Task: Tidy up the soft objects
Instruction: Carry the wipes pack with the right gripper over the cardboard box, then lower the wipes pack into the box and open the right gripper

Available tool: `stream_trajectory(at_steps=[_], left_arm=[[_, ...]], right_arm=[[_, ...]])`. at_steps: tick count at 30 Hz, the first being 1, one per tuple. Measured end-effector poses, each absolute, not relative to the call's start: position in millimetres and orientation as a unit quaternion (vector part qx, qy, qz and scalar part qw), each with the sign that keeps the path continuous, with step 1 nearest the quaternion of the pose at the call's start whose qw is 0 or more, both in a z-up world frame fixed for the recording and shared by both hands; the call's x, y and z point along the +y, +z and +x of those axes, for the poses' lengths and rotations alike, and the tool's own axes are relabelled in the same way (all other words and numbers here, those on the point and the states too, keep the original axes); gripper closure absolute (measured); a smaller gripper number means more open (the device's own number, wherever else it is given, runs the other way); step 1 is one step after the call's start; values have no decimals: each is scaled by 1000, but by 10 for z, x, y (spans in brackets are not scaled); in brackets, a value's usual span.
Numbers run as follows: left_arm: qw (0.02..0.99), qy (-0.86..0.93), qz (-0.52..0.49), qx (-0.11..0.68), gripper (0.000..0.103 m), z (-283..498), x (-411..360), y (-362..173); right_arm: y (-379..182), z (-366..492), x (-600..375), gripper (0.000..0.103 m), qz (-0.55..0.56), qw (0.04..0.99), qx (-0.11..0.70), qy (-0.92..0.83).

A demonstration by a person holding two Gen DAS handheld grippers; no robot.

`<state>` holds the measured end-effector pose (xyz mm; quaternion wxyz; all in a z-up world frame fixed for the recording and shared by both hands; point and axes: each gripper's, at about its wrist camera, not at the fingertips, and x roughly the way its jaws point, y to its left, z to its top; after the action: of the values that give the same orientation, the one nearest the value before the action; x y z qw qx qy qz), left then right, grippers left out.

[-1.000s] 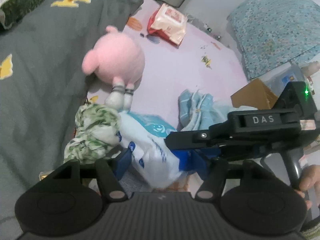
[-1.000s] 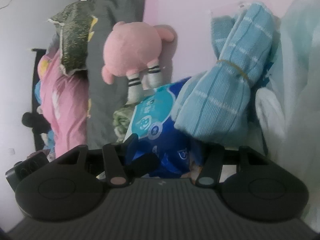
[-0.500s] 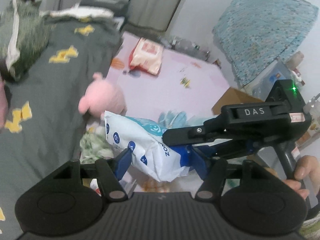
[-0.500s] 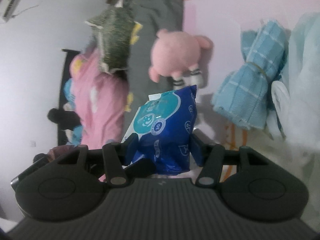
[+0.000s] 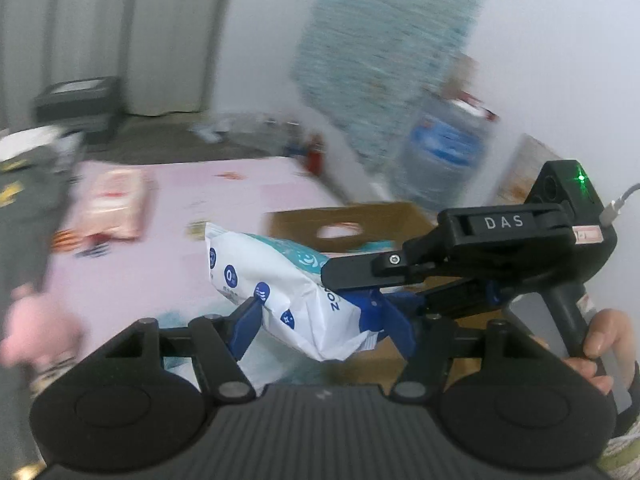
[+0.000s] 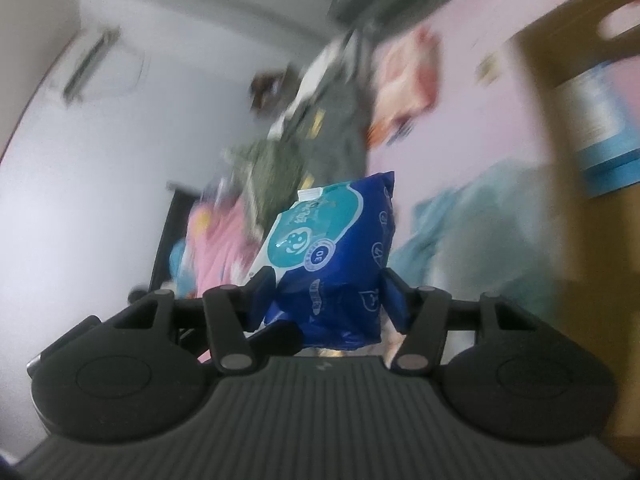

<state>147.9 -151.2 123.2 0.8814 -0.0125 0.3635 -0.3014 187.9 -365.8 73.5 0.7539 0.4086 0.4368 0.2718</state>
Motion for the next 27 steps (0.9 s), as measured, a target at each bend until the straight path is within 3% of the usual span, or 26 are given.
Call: stream_trajectory(at_steps=[6, 12, 18, 27], left_arm=[[833, -376, 27, 405, 34, 1724, -2507, 898], [800, -367, 63, 470, 36, 1934, -3019, 382], [778, -360, 100, 505, 38, 1889, -3001, 132], [806, -374, 75, 453, 33, 1736, -2455, 457]], right_arm=[[539, 1649, -4613, 43, 435, 775, 425, 173], [-73, 1771, -5103, 43, 453, 753, 462, 118], [-677, 1935, -5059, 45, 431, 722, 534, 92], [-757, 1899, -5036, 45, 381, 737, 556, 56]])
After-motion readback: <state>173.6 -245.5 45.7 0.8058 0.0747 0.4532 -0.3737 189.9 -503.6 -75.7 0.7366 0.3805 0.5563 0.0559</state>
